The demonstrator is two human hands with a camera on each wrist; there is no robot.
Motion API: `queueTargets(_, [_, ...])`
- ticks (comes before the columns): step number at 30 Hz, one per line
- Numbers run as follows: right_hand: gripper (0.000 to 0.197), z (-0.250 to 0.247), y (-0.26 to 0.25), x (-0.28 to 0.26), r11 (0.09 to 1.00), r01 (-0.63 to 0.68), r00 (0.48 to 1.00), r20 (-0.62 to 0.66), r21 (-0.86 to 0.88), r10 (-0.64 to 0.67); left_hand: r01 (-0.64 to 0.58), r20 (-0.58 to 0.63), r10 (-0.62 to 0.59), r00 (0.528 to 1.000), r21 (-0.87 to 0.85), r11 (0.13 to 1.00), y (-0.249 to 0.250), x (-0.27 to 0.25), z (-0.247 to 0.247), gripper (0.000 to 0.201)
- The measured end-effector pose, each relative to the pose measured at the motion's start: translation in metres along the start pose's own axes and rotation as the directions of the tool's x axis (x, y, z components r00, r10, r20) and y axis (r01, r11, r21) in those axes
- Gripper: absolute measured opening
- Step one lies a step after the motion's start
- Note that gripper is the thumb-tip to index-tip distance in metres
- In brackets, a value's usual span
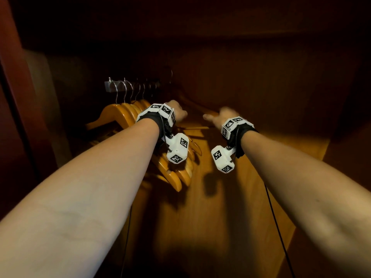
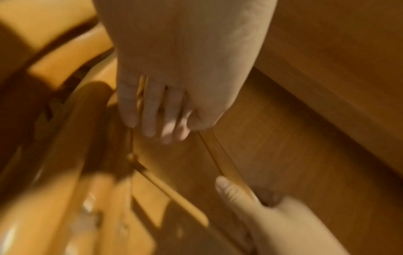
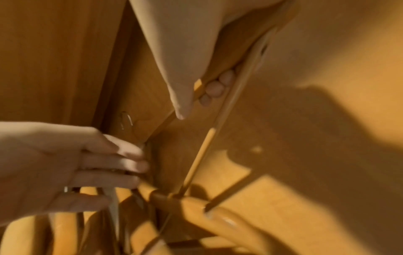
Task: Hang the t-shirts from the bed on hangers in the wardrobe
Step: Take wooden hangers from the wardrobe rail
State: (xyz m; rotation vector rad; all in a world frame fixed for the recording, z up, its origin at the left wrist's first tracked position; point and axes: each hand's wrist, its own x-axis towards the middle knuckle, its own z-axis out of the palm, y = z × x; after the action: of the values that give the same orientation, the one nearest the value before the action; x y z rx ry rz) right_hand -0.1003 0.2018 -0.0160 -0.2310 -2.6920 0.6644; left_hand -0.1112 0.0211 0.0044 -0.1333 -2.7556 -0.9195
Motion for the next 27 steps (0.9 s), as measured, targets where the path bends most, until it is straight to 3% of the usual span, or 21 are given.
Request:
queueTargets(3, [0.058, -0.015, 0.014, -0.012, 0.998, -0.045, 0.998, -0.055, -0.052, 0.042, 0.035, -0.042, -0.046, 0.998, -0.238, 0.971, 0.008, 0.001, 0.006, 0.024])
queueTargets(6, [0.058, -0.028, 0.026, -0.024, 0.994, -0.078, 0.991, -0.118, -0.073, 0.069, 0.057, -0.005, -0.065, 0.998, -0.424, 0.904, 0.023, -0.009, 0.012, 0.022])
queueTargets(9, [0.063, -0.041, 0.037, -0.038, 0.994, -0.096, 0.976, -0.202, -0.055, 0.083, 0.137, 0.111, -0.085, 0.990, -0.648, 0.749, 0.041, -0.029, 0.021, 0.024])
queueTargets(13, [0.065, -0.062, 0.047, -0.066, 0.995, -0.095, 0.951, -0.296, -0.009, 0.088, 0.152, 0.191, 0.002, 0.982, -0.791, 0.593, 0.069, -0.053, 0.030, 0.023])
queueTargets(18, [0.051, -0.089, 0.052, -0.107, 0.990, -0.113, 0.941, -0.327, -0.083, 0.080, 0.194, 0.250, 0.083, 0.965, -0.888, 0.417, 0.097, -0.085, 0.018, 0.017])
queueTargets(22, [0.030, -0.105, 0.046, -0.147, 0.958, -0.135, 0.958, -0.281, -0.254, 0.060, 0.227, 0.303, 0.129, 0.944, -0.882, 0.412, 0.095, -0.121, 0.009, 0.020])
queueTargets(24, [0.029, -0.109, 0.038, -0.168, 0.917, -0.157, 0.970, -0.230, -0.366, 0.074, 0.243, 0.340, 0.174, 0.924, -0.875, 0.418, 0.093, -0.142, 0.009, 0.021])
queueTargets(27, [0.029, -0.110, 0.025, -0.203, 0.889, -0.185, 0.964, -0.252, -0.420, 0.081, 0.268, 0.385, 0.257, 0.886, -0.879, 0.394, 0.092, -0.177, 0.011, 0.017])
